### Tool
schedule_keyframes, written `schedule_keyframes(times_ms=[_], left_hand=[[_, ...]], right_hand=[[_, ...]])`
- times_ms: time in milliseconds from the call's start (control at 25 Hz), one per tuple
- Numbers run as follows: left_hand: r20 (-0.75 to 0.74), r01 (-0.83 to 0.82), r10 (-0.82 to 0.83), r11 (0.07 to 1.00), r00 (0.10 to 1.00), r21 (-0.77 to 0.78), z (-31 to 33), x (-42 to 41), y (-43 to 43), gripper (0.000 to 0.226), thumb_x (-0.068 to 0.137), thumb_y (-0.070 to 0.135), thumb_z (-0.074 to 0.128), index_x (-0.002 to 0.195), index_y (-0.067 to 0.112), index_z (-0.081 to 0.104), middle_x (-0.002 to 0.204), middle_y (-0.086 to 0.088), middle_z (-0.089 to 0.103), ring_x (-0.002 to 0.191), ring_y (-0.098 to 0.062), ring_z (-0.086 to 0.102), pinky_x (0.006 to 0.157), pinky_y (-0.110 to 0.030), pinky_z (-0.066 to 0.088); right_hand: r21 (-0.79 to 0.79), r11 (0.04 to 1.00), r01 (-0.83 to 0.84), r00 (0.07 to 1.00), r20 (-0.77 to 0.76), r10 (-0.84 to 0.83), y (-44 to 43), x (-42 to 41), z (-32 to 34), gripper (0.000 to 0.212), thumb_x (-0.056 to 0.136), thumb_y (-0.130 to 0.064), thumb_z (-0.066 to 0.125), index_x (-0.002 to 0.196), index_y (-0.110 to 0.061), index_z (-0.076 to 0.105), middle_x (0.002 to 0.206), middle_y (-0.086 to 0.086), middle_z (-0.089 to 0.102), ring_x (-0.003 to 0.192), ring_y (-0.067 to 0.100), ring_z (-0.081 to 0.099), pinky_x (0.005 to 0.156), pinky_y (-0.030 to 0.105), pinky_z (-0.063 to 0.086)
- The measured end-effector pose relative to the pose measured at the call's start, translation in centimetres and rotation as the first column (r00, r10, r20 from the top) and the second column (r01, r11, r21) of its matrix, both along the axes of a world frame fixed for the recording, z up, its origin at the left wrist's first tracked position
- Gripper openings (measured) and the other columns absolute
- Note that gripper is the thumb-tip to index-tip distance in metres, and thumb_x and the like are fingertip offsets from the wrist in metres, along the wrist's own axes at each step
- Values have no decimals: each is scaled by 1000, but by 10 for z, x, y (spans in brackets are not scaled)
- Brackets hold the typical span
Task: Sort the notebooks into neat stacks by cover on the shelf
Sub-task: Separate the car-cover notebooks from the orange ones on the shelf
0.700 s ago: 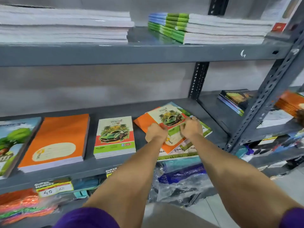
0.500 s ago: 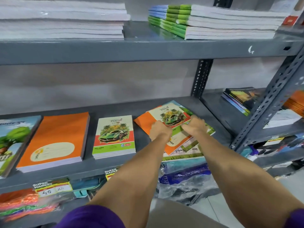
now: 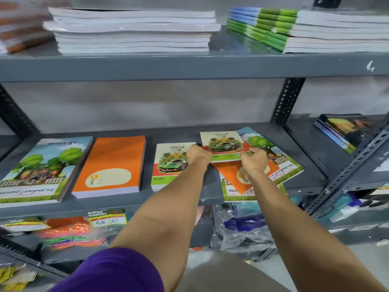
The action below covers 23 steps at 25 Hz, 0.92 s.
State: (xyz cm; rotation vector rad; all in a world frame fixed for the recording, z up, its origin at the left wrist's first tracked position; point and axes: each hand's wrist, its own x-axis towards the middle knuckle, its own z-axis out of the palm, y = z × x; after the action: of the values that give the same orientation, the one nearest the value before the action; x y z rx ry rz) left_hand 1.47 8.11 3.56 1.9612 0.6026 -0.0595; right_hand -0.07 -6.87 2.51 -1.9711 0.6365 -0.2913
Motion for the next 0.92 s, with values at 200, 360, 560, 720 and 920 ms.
schedule_keyframes(times_ms=[200, 360, 560, 720, 920], left_hand=[[3, -108, 108, 993, 994, 42, 13, -18, 72, 29, 91, 22, 63, 108, -1, 67, 104, -10, 69, 100, -28, 67, 66, -28, 46], [-7, -114, 116, 987, 993, 117, -6, -43, 116, 33, 92, 29, 60, 102, -1, 70, 102, -12, 71, 91, -29, 66, 68, -30, 48], [18, -72, 70, 932, 997, 356, -20, -70, 134, 32, 93, 35, 57, 104, 8, 69, 101, -9, 66, 94, -28, 65, 71, -33, 52], [-23, -21, 38, 852, 999, 524, -19, -80, 129, 34, 90, 31, 61, 114, 8, 62, 122, -9, 55, 103, -28, 62, 76, -36, 51], [79, 21, -104, 727, 991, 686, 0, -70, 102, 41, 78, 28, 68, 113, 9, 58, 122, -6, 51, 109, -26, 55, 80, -38, 54]], right_hand=[[-28, 980, -196, 981, -12, 196, 65, -9, -9, 46, 85, -25, 72, 122, -1, 59, 124, 14, 63, 117, 30, 58, 93, 30, 44], [-96, 945, -313, 950, -40, 310, 100, -18, -27, 48, 80, -32, 76, 115, -2, 63, 115, 10, 68, 109, 27, 62, 92, 34, 50], [-299, 853, -429, 901, -72, 428, 117, -39, -44, 35, 78, -39, 72, 86, -7, 61, 86, 8, 68, 83, 27, 67, 68, 31, 52], [-344, 826, -447, 890, -77, 450, 120, -45, -42, 34, 75, -42, 72, 82, -11, 60, 80, 3, 68, 74, 21, 66, 66, 32, 56], [-405, 825, -395, 906, -25, 422, 83, -38, -26, 30, 83, -39, 62, 80, -9, 65, 82, 8, 68, 76, 24, 64, 63, 25, 44]])
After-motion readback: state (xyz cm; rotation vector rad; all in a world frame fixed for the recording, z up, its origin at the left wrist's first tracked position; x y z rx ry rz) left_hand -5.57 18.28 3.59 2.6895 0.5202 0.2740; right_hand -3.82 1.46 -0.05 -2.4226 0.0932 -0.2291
